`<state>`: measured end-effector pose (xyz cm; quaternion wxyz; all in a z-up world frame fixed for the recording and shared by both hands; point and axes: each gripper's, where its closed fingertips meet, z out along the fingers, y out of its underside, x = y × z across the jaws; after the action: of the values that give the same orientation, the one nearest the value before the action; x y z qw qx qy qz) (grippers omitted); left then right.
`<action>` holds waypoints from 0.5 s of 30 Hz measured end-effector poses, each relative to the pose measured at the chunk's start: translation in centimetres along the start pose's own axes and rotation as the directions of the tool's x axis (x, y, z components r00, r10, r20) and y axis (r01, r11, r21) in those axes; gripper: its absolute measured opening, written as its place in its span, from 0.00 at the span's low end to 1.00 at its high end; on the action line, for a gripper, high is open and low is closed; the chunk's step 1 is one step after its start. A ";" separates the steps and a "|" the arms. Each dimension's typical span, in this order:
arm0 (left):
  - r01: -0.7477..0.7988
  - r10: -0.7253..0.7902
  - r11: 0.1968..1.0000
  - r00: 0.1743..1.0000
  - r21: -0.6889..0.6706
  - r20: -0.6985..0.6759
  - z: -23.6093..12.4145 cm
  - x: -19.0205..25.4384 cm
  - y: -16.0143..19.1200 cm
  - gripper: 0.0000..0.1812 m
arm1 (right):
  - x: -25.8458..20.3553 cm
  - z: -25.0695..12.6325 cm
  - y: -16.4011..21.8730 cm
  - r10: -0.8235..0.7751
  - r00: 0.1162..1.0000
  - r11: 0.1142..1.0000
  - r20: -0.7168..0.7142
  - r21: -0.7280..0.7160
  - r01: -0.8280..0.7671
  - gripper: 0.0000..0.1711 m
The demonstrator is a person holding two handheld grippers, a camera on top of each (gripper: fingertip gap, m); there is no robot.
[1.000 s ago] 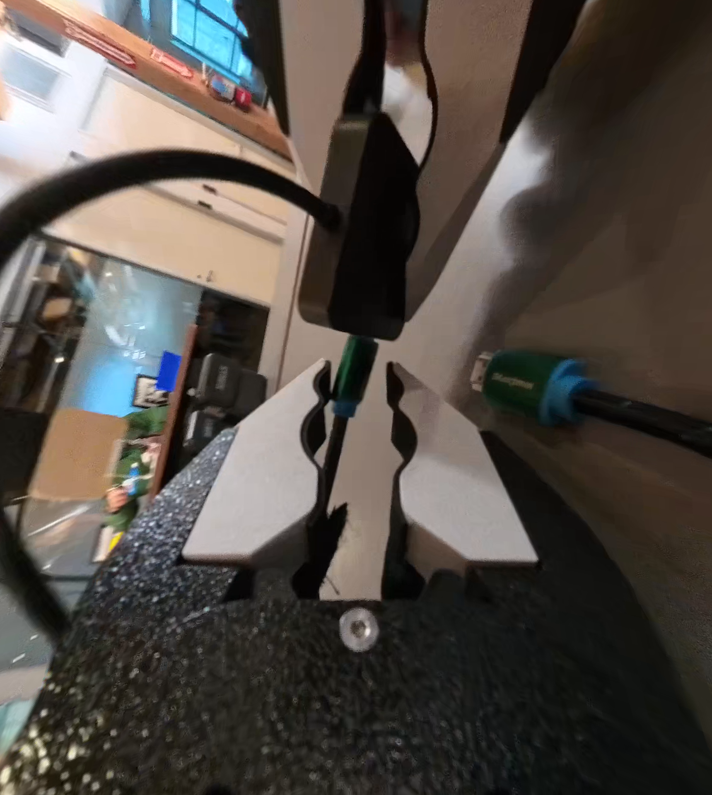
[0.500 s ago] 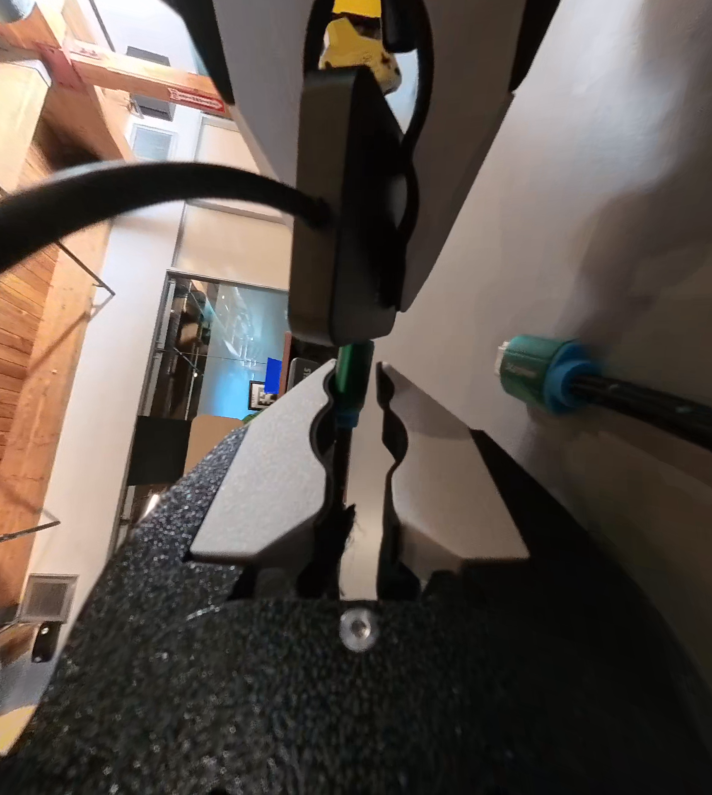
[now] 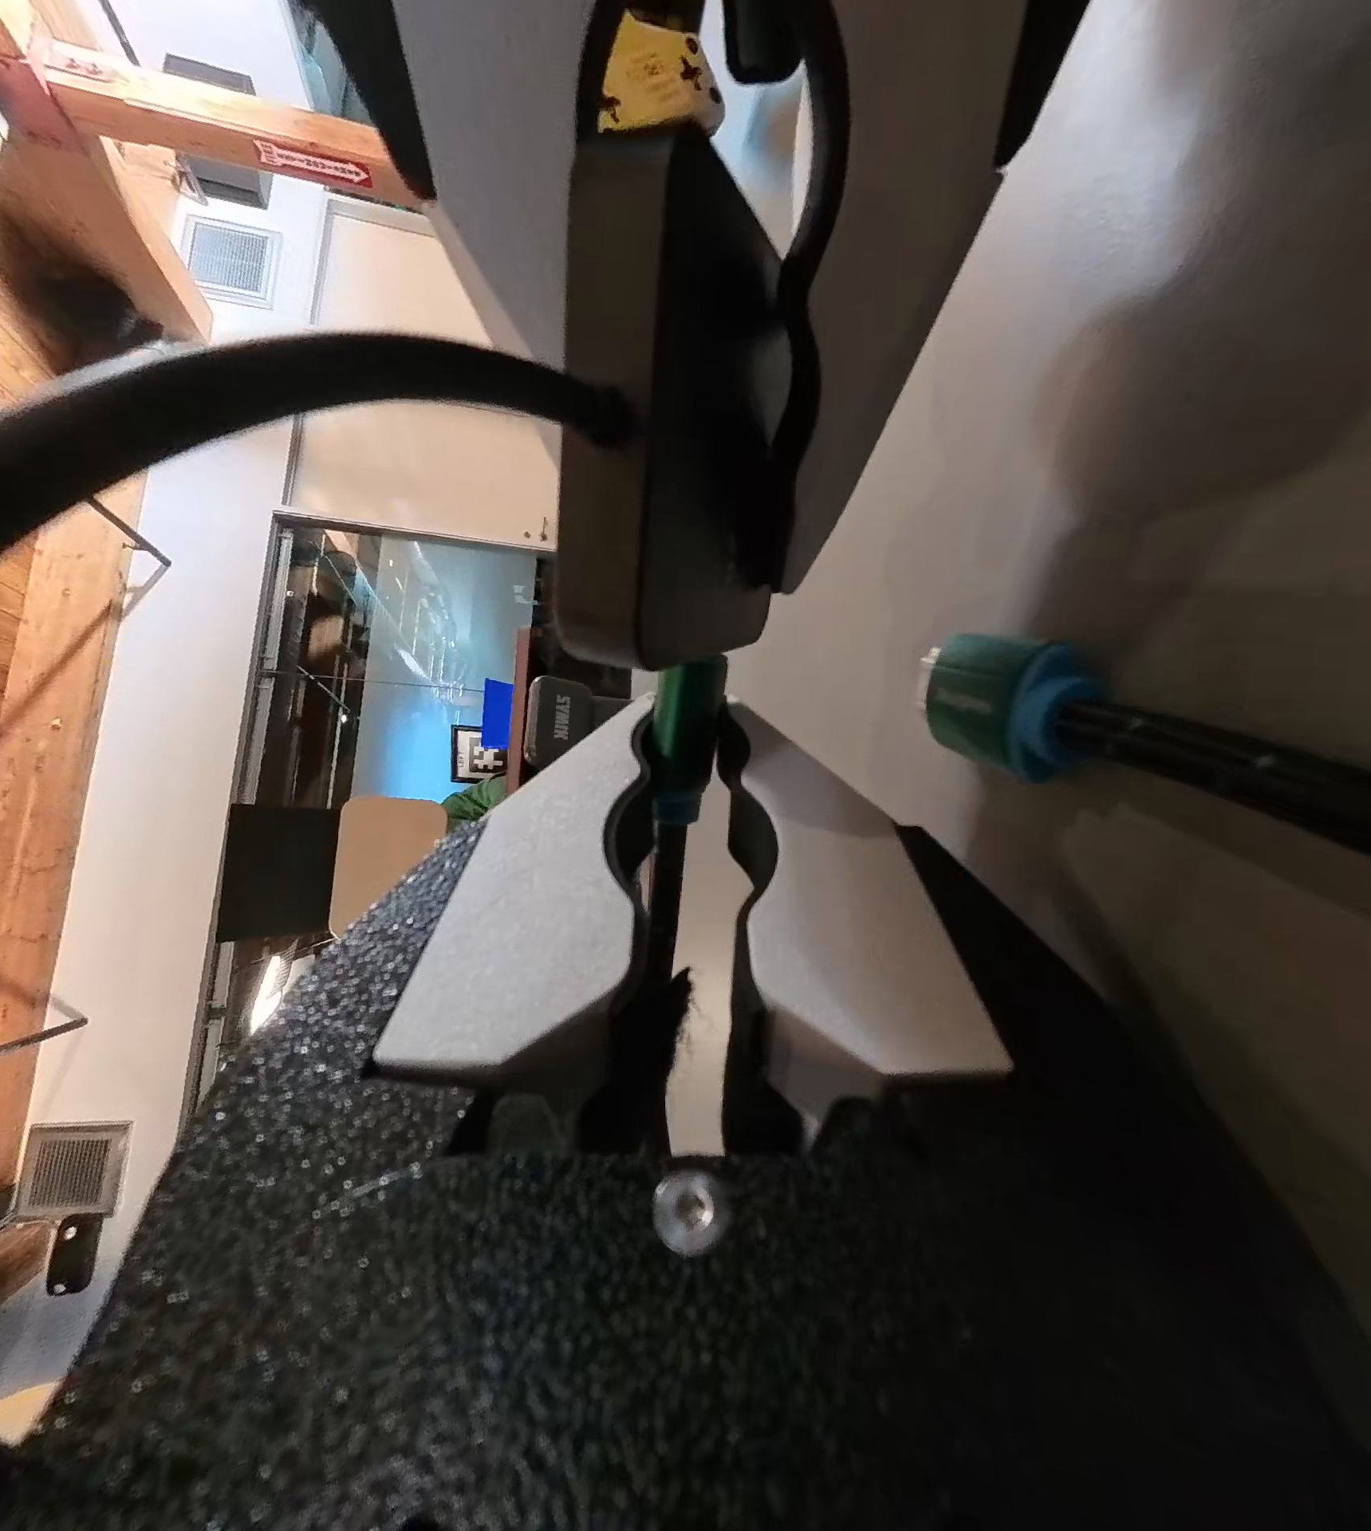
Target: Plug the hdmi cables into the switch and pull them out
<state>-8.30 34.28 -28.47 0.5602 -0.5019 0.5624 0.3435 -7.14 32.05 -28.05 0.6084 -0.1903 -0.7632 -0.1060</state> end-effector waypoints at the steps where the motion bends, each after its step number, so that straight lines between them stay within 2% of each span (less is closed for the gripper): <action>1: 0.000 0.000 1.000 1.000 -0.001 -0.001 0.0 0.0 0.0 0.05 | 0.0 0.0 0.0 -0.001 1.000 1.000 0.000 -0.001 0.001 0.13; 15: -0.011 0.011 1.000 1.000 -0.007 0.004 0.1 0.1 0.1 0.05 | -0.2 0.2 0.1 -0.005 1.000 1.000 0.000 -0.011 0.005 0.14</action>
<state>-8.40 34.37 -28.65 0.5575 -0.5002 0.5628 0.3496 -7.20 32.18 -28.28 0.6069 -0.1916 -0.7632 -0.1116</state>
